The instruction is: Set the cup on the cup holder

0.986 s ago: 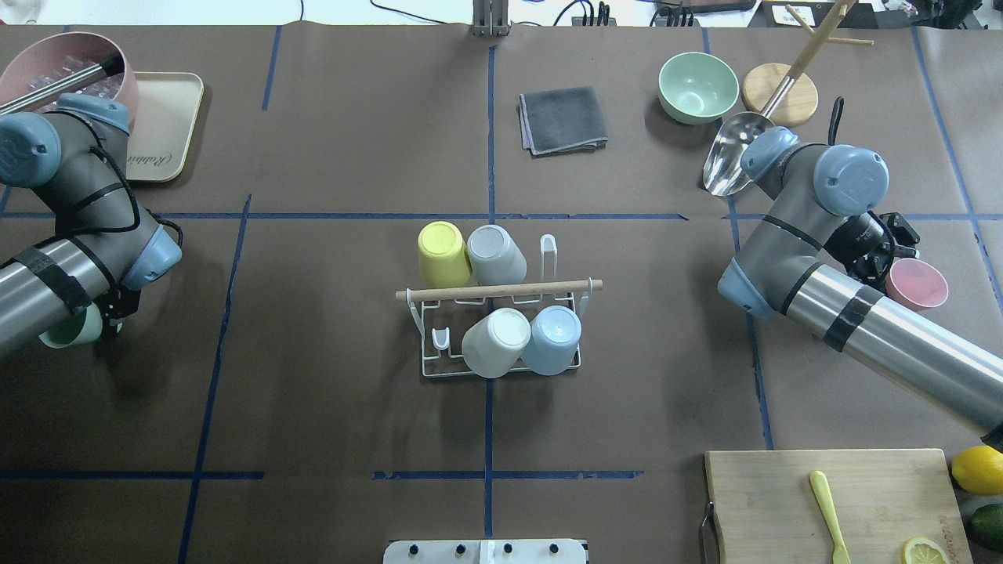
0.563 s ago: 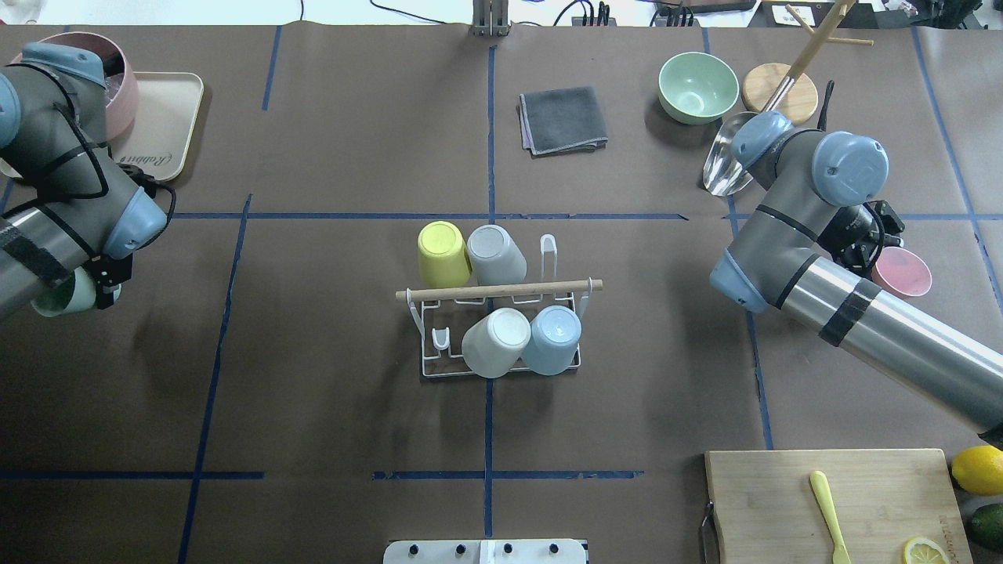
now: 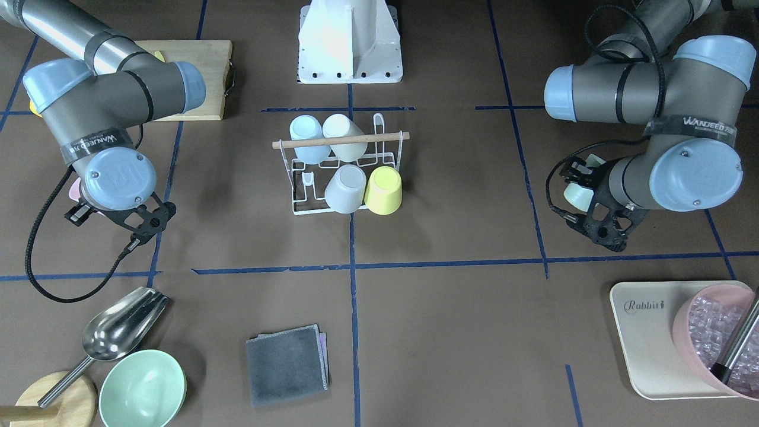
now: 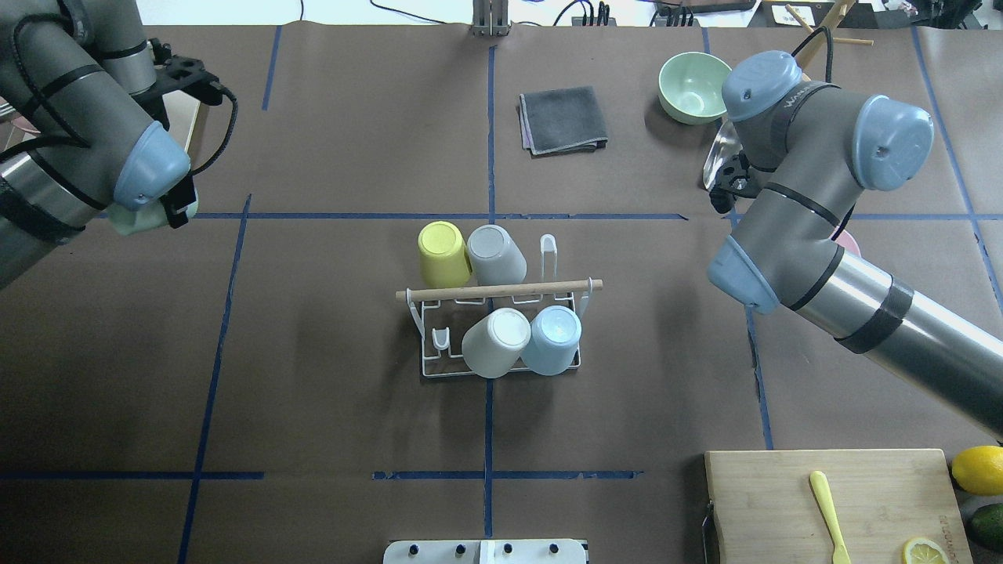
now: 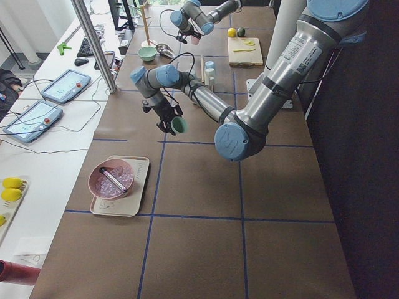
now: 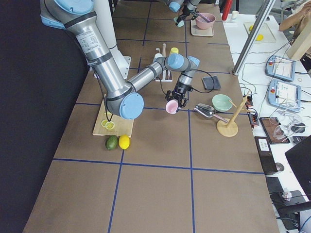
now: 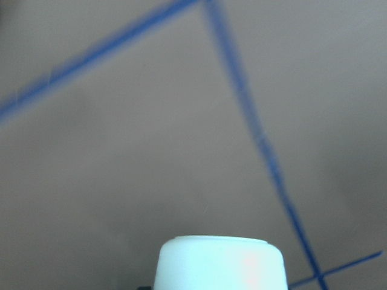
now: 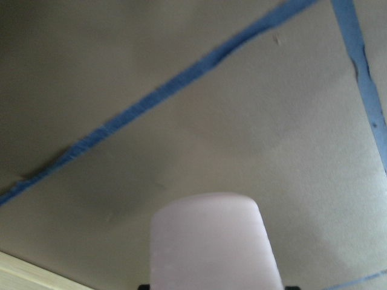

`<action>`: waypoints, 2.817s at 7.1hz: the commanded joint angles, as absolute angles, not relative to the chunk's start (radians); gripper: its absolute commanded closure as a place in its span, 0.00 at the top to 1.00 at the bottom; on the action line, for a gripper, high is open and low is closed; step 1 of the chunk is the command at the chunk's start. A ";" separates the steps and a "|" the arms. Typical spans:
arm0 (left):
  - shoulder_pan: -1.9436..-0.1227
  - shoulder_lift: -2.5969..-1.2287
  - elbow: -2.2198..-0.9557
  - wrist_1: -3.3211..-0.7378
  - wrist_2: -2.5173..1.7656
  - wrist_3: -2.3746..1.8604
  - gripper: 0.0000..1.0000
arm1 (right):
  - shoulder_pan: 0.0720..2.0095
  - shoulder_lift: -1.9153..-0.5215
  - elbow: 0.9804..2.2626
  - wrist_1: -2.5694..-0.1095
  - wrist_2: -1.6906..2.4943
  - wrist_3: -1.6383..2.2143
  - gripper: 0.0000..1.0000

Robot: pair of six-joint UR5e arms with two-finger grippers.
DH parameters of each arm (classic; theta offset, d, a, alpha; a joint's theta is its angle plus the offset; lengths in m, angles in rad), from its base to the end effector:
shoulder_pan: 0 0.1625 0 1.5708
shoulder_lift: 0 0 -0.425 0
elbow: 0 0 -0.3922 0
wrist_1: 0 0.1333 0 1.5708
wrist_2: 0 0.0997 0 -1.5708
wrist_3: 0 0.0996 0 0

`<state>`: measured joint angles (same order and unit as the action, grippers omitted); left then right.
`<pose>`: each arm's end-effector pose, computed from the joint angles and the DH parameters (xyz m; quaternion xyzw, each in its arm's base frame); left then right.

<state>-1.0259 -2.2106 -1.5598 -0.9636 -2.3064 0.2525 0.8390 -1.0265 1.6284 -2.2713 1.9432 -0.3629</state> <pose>0.2916 -0.6093 0.3444 -0.0424 0.3572 0.3658 0.8584 -0.3511 -0.5361 0.4062 -0.0815 -0.1729 -0.5030 0.8429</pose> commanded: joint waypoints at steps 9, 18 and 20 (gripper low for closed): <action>-0.899 -2.062 -1.733 -2.510 -2.121 0.073 0.00 | 0.853 -1.193 1.720 -0.287 2.069 0.554 0.04; -0.304 -1.864 -1.910 -3.072 -1.291 0.005 0.01 | 0.548 -1.118 1.483 0.084 1.582 0.460 0.06; -0.241 -1.856 -1.789 -3.210 -1.198 0.003 0.02 | 0.520 -1.129 1.459 0.094 1.582 0.460 0.08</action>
<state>-0.2733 -1.8547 -1.8616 -3.1250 -1.2480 0.0034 0.5291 -1.1248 1.4679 0.0885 1.5827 0.4603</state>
